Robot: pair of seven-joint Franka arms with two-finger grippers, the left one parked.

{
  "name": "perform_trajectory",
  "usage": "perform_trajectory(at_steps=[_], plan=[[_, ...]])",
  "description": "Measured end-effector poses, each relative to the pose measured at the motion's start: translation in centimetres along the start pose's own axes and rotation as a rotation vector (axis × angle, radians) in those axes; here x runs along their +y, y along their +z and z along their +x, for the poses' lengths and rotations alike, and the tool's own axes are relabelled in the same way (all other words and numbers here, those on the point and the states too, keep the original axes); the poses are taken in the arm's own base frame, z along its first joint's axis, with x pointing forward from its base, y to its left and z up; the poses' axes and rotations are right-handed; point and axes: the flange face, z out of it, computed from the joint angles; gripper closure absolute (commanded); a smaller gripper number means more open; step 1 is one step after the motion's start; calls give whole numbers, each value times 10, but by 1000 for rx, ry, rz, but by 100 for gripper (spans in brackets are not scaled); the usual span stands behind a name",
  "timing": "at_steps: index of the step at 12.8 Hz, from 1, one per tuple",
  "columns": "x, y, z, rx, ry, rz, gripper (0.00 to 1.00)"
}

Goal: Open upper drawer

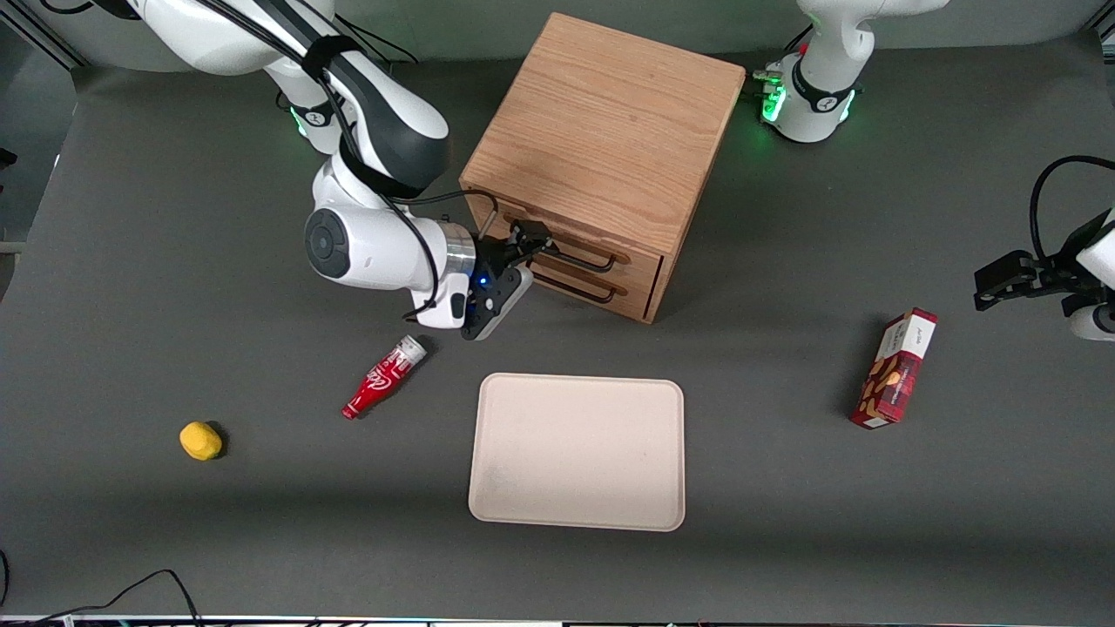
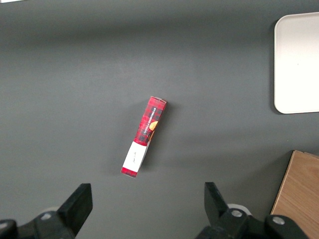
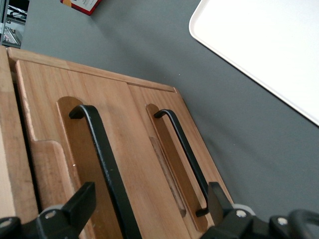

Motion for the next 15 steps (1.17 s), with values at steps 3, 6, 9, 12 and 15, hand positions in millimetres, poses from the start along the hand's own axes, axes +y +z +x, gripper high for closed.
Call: perform_trajectory(at_steps=[3,6,9,12,15], plan=[[1,8,-3,-1,3,-2,0],[2,20,-6,15,6,-8,0],[2,25,-7,22,5,-9,0],[2,21,-4,33,-61,-81,0],[10,13,2,78,-119,-169,0]])
